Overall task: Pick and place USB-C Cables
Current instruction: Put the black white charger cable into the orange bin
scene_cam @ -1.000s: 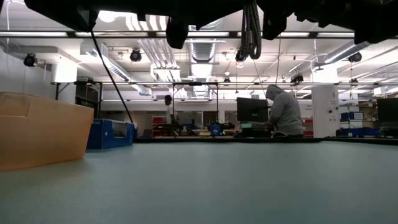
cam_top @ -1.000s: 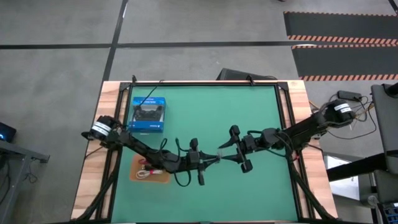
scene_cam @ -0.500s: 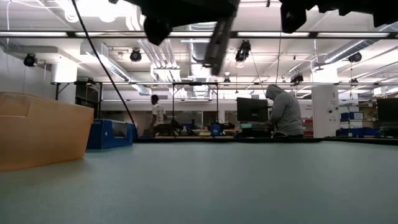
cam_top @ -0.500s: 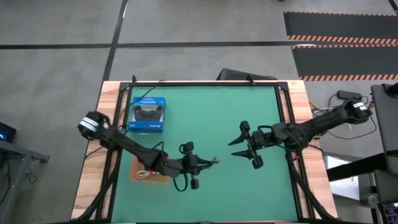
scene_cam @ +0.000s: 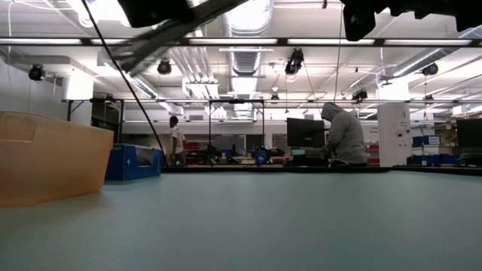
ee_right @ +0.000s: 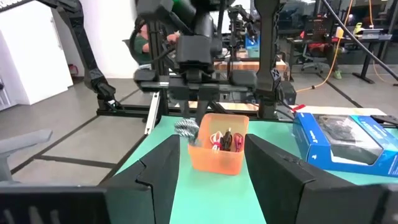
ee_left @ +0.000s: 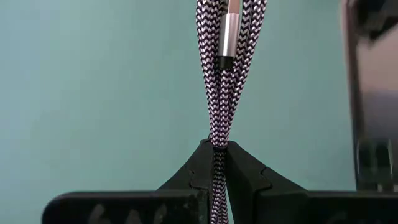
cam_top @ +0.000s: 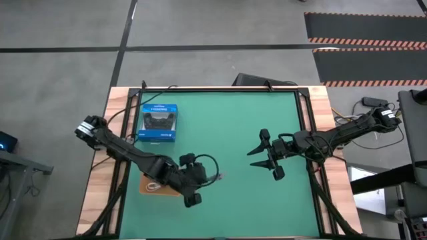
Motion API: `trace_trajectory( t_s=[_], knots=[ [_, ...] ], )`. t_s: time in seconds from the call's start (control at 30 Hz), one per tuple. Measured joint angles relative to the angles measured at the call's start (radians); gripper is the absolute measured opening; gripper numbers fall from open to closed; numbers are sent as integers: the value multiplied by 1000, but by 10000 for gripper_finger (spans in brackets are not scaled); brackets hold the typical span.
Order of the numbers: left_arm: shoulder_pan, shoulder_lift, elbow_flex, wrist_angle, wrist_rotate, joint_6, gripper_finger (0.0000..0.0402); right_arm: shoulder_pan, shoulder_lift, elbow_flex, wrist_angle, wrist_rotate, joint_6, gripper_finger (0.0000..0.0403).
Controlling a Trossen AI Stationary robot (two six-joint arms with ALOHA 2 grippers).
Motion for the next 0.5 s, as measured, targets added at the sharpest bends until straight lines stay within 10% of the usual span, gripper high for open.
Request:
trace_trajectory(
  t_s=[0.5],
  knots=[
    [-4, 3, 86, -690, 345, -139, 8, 0, 0, 0, 0, 0, -3, 169]
  ],
)
